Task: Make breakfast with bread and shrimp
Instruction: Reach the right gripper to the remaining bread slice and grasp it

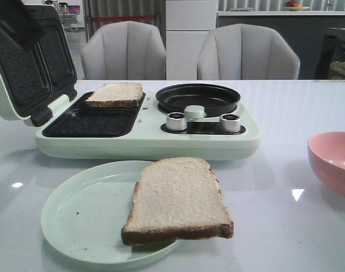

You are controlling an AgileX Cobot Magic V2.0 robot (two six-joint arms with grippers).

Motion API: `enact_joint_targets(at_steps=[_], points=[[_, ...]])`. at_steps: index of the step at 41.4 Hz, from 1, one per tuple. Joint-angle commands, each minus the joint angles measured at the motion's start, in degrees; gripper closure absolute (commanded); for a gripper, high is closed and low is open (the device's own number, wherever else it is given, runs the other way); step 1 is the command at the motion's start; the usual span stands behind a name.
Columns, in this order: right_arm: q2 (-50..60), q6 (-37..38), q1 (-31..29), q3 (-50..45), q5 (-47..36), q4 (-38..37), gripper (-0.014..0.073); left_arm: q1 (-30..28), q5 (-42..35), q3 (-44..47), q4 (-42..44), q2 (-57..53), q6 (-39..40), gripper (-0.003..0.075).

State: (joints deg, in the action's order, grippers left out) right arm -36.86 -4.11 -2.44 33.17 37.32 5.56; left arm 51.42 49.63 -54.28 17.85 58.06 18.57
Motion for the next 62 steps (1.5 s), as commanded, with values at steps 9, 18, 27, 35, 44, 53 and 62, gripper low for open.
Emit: enact_joint_targets(at_steps=[9, 18, 27, 35, 44, 53, 62], points=[[-0.43, -0.37, 0.01, 1.70, -4.31, 0.41, 0.0128, 0.64, -8.71, 8.08, -4.96, -17.92, -0.15, 0.0246], [-0.43, -0.37, 0.01, 1.70, -3.98, 4.49, 0.0128, 0.64, -8.71, 10.99, -4.96, -23.45, -0.15, 0.0246], [-4.77, -3.57, 1.43, 1.48, 4.38, 25.16, 0.0128, 0.64, -9.95, 11.11, -4.96, -23.57, -0.15, 0.0246], [-14.46, -15.37, 7.87, -0.02, 5.10, 38.90, 0.0128, 0.64, -10.62, 11.11, -4.96, -23.57, -0.15, 0.0246], [-28.01, -23.09, 16.65, -0.04, -1.75, 50.00, 0.0128, 0.64, -10.62, 11.11, -4.96, -23.57, -0.15, 0.0246], [-41.89, -27.95, 20.89, 2.56, -4.92, 56.46, 0.0128, 0.64, -10.62, 11.11, -4.96, -23.57, -0.15, 0.0246], [-51.04, -28.51, 21.31, 8.38, -4.39, 57.02, 0.0128, 0.64, -10.62, 11.11, -4.96, -23.57, -0.15, 0.0246]])
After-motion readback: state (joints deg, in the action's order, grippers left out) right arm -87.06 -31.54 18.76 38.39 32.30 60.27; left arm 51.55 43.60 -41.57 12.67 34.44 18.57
